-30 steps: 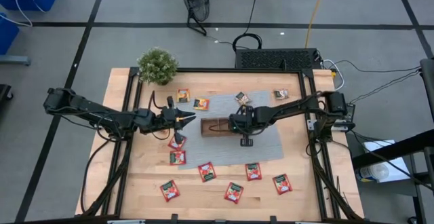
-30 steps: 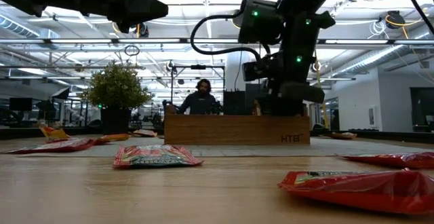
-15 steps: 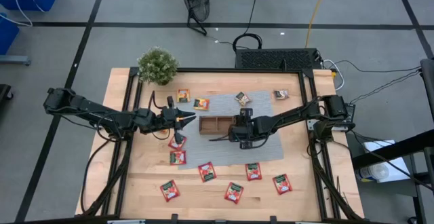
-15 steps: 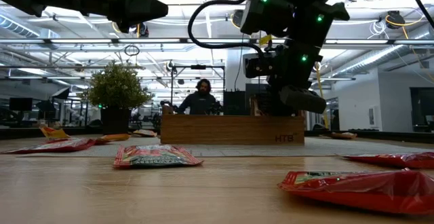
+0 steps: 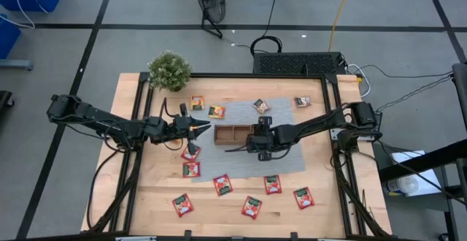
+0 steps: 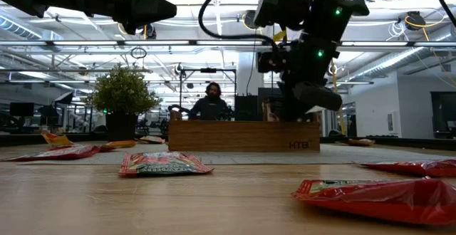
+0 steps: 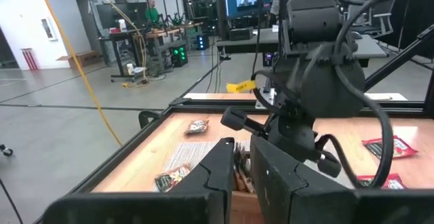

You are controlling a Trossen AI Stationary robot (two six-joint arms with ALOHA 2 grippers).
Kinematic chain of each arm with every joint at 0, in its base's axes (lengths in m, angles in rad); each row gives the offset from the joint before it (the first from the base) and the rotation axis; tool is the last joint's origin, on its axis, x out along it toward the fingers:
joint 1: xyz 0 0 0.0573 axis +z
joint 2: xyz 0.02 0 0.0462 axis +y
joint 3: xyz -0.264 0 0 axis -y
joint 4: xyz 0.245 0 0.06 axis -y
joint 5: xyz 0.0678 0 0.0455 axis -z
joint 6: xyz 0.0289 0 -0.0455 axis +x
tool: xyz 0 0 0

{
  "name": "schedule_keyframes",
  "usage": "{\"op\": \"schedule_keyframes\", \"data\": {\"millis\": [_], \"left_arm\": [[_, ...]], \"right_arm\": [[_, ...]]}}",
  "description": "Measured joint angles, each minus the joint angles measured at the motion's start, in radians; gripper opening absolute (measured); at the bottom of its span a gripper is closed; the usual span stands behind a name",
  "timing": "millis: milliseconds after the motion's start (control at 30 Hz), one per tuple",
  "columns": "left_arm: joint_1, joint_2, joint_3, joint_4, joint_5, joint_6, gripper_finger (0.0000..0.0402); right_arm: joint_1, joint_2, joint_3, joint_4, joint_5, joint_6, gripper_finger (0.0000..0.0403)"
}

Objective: Pick & Place Tea
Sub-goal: Put the brown tea bag into the right section of the wooden organizer

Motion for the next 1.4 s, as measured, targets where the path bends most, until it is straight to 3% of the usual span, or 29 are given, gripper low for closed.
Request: {"op": "schedule_keyframes", "data": {"millis": [700,900,1000,1200,1400], "left_arm": [[0.0,0.0,0.0,0.0,0.0,0.0,0.0058],[0.0,0.0,0.0,0.0,0.0,0.0,0.0058],[0.0,0.0,0.0,0.0,0.0,0.0,0.0058],[0.0,0.0,0.0,0.0,0.0,0.0,0.0058],[0.0,0.0,0.0,0.0,0.0,0.0,0.0058]], "right_arm": [[0.005,-0.084,0.001,-0.054,-0.023,-0.009,0.0],[0.012,-0.23,0.0,-0.264,0.167,0.055,0.0],[-0.009,-0.33,-0.048,-0.284,0.261,0.106,0.0],[-0.206,-0.508,-0.262,-0.174,0.21,0.1,0.0024],[-0.56,-0.539,-0.369,-0.067,-0.071,0.09,0.0112]]}}
